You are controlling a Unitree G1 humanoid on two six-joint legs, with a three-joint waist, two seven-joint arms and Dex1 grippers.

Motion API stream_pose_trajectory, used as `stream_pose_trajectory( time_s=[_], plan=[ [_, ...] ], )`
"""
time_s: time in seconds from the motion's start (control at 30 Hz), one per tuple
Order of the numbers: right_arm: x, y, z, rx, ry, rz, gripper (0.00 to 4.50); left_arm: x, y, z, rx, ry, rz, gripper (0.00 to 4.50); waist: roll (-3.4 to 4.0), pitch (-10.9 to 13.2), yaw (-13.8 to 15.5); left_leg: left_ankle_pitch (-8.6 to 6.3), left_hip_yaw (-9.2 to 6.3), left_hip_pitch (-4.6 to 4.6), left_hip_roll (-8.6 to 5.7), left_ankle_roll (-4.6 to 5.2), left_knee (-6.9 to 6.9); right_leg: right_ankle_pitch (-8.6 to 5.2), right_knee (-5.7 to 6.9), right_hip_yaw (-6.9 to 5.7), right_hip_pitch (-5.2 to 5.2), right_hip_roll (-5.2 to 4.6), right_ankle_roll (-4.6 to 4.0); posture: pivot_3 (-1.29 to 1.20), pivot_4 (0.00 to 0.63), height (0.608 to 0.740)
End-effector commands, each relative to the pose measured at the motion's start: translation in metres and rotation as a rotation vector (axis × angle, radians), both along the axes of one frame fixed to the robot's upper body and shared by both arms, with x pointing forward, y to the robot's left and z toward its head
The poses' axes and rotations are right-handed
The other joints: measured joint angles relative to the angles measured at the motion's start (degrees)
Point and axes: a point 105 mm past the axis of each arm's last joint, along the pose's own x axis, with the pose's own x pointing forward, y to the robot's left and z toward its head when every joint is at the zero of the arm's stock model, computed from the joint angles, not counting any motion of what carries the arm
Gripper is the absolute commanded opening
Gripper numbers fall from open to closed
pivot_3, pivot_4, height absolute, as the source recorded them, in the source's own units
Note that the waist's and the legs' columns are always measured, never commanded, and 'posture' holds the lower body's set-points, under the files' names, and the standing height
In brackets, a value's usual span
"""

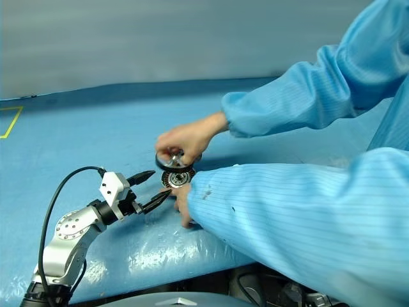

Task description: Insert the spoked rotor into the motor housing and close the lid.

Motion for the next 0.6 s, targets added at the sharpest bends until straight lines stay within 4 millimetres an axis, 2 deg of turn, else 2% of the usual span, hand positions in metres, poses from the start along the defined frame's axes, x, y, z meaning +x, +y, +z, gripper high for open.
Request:
stream_pose_trajectory(
  time_s=[0.03,0.6],
  plan=[
    [0.0038,0.0009,0.0152,0.022,-0.061,0.000,0.67,0.0010,-0.0011,0.0078,-0.003,-0.040,-0.003,4.13,0.00,0.0,0.0,0.00,0.00,0.00,0.00,0.00,0.00,0.00,0.00,0.00,0.00,0.00,0.00,0.00,0.150,0.740],
    [0.0041,0.0015,0.0172,0.022,-0.066,0.003,0.67,0.0014,-0.0031,0.0073,-0.014,-0.041,-0.002,4.13,0.00,0.0,0.0,0.00,0.00,0.00,0.00,0.00,0.00,0.00,0.00,-0.01,0.00,0.00,0.00,0.00,0.150,0.740]
  ],
)
